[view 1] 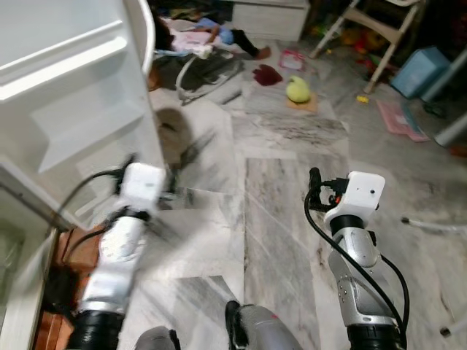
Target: Restocking fridge
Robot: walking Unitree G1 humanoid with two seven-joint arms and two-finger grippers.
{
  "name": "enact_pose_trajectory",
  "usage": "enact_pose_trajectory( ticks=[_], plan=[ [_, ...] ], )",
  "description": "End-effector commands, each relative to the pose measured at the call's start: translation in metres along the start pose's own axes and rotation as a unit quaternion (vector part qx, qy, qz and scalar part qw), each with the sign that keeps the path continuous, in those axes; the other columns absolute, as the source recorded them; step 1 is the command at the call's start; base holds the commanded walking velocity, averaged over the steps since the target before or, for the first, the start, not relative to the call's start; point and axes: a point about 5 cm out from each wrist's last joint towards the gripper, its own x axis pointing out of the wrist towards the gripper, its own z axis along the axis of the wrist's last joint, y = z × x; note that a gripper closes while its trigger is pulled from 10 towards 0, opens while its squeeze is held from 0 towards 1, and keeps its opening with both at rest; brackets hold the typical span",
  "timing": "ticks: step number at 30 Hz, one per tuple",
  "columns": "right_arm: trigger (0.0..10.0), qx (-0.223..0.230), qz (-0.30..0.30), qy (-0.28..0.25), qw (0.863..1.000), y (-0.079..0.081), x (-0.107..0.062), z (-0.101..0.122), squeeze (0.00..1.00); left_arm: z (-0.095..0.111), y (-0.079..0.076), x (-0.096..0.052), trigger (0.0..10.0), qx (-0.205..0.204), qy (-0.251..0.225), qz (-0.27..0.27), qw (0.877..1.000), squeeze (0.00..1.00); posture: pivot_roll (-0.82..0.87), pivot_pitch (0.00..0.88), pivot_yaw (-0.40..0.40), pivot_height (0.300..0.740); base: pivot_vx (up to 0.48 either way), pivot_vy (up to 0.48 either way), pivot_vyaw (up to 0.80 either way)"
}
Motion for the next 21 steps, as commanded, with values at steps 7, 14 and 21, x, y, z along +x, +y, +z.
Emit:
enact_pose_trajectory(
  ticks=[7,14,21],
  plan=[
    [10.0,0.001,0.014,-0.005,1.000,-0.001,-0.002,0.000,0.00,0.004,-0.008,-0.002,10.0,-0.001,-0.001,0.011,1.000,0.00,0.00,0.090,-0.050,0.740,0.000,-0.479,0.00],
    [10.0,0.003,0.035,-0.010,0.999,0.000,0.003,0.001,0.00,0.000,-0.005,-0.002,10.0,0.015,0.016,0.040,0.999,0.00,0.02,0.065,-0.036,0.740,0.000,-0.480,0.00],
    [10.0,0.000,0.027,-0.014,1.000,-0.007,-0.001,-0.001,0.00,-0.001,0.007,-0.003,10.0,0.048,0.011,0.049,0.998,0.00,0.04,0.040,-0.006,0.740,0.000,-0.480,0.00]
  ],
)
